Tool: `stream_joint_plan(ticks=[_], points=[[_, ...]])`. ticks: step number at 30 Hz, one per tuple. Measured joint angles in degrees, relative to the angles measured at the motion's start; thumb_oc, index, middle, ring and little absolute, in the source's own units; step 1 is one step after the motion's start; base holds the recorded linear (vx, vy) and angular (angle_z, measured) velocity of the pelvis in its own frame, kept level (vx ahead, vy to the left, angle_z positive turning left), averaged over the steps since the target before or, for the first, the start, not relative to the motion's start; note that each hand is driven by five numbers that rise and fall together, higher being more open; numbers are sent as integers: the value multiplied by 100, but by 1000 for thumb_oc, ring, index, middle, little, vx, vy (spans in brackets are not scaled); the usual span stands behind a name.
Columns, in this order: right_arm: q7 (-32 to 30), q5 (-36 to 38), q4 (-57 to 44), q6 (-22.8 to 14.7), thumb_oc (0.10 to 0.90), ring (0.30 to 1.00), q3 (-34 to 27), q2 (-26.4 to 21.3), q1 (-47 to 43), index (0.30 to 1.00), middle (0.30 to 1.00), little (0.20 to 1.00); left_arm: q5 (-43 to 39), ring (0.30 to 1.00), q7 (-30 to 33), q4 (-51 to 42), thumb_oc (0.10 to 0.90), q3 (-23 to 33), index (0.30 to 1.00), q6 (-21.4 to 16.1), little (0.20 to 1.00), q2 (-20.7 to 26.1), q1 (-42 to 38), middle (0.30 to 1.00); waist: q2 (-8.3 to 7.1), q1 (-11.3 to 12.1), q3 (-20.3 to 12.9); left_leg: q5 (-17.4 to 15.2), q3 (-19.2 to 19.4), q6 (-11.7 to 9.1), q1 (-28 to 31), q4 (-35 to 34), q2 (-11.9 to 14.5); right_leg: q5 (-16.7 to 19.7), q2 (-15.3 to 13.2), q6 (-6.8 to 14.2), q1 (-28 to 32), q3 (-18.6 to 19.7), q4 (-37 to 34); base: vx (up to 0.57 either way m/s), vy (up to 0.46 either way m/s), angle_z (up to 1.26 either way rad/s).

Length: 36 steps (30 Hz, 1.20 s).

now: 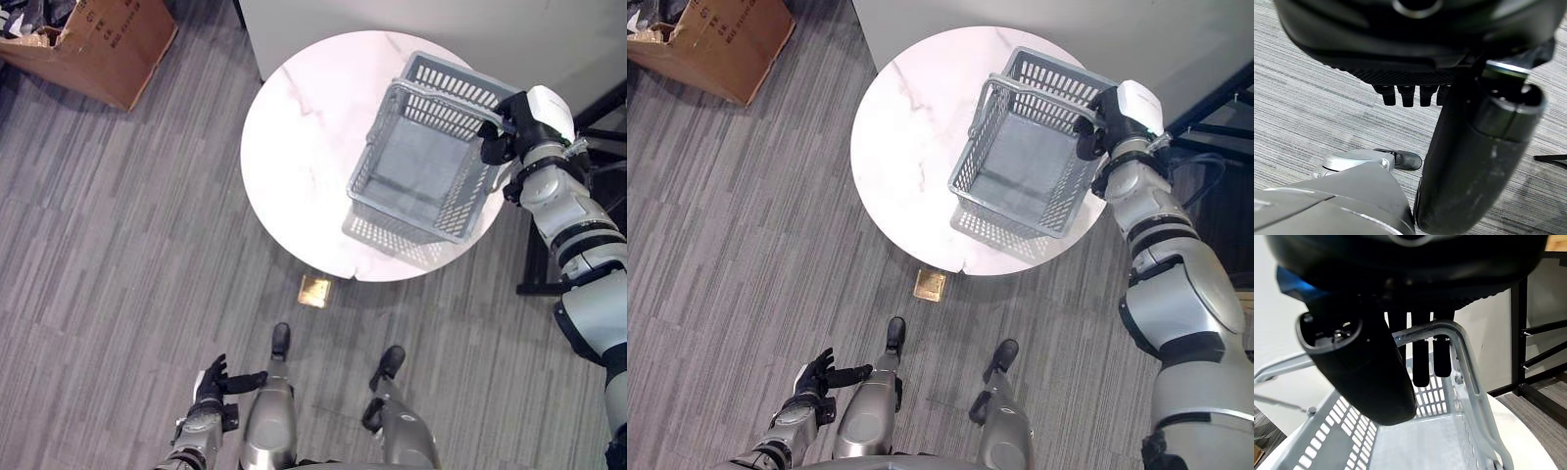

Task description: Get the vegetables into the basket

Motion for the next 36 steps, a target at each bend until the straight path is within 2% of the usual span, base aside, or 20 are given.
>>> stream_joint_plan(ticks=[6, 9, 13, 16, 18, 20, 23, 24, 26, 29, 36], points=[[83, -44, -182, 139, 400, 300, 2, 92, 84, 300, 300, 300, 5, 1000, 0, 4, 900, 3, 1000, 70, 1000, 0, -2, 1000, -1, -14, 0, 0, 0, 1, 163, 0, -3, 6, -1, 0, 164, -1, 1, 0, 0, 0], [112, -189, -1224, 332, 400, 300, 5, 31, 334, 300, 300, 300, 53, 1000, 2, 23, 900, 27, 1000, 144, 1000, -1, -1, 1000, -8, -71, 3, 0, 23, 1, 291, -8, 0, 15, 3, 1, 258, 34, 1, -13, 13, -3], [121, -392, -2465, 370, 400, 300, 1, -78, 809, 300, 300, 300, 398, 1000, 62, 18, 900, 54, 1000, 205, 1000, 8, 9, 1000, -34, -153, 4, 6, 73, 9, 466, -67, -1, 16, 3, 4, 389, 76, 1, 3, 21, -6], [121, -504, -3730, 150, 400, 300, -3, -242, 1435, 300, 300, 300, 704, 1000, 108, 32, 900, 212, 1000, 305, 1000, 48, 48, 1000, -133, -226, -10, -14, 197, 10, 711, -83, 3, 17, 7, 6, 538, 198, 0, 10, 3, -16], [133, -539, -4231, 120, 400, 300, -59, -330, 1624, 300, 300, 300, 872, 1000, 104, 21, 900, 269, 1000, 323, 1000, 67, 53, 1000, -172, -311, 0, -19, 234, 13, 779, -84, 2, 17, 5, 7, 589, 217, 0, 10, 3, -13], [204, -661, -4627, -114, 400, 300, -209, -362, 1990, 300, 300, 300, 1042, 1000, 100, 16, 900, 276, 1000, 357, 1000, 127, 128, 1000, -287, -336, -47, -38, 324, 27, 942, -85, 6, 20, 11, 10, 688, 310, 0, -4, 2, -18], [362, -654, -5287, -114, 400, 300, -876, -382, 2775, 300, 300, 300, 1250, 1000, 49, 1, 900, 450, 1000, 402, 1000, 126, 195, 1000, -357, -361, -86, -42, 356, 31, 1007, -85, 1, 28, 7, 20, 731, 354, 0, -10, 4, -9], [396, -654, -5450, -150, 400, 300, -906, -381, 2912, 300, 300, 300, 1251, 1000, 35, -2, 900, 543, 1000, 410, 1000, 129, 254, 1000, -376, -399, -97, -52, 414, 46, 1048, -85, 0, 34, 4, 21, 739, 398, 0, -12, -3, -18], [469, -657, -5715, -177, 400, 300, -975, -395, 3137, 300, 300, 300, 1265, 1000, 32, 6, 900, 571, 1000, 437, 1000, 144, 283, 1000, -386, -491, -108, -56, 485, 51, 1106, -85, -2, 53, 6, 17, 744, 468, -1, 15, -5, -19], [699, -656, -6401, -226, 400, 300, -1181, -687, 3806, 300, 300, 300, 1490, 1000, 8, 6, 900, 703, 1000, 456, 1000, 137, 369, 1000, -387, -633, -130, -75, 570, 50, 1219, -86, 1, 66, 12, 15, 795, 551, -1, 33, -6, -14], [1145, -636, -6920, -439, 400, 300, -1544, -1253, 4883, 300, 300, 300, 1700, 1000, -24, 124, 900, 782, 1000, 523, 1000, 116, 635, 1000, -338, -938, -535, -131, 721, 37, 1361, -87, 13, 64, 31, 18, 819, 714, -2, 23, -12, -12]])
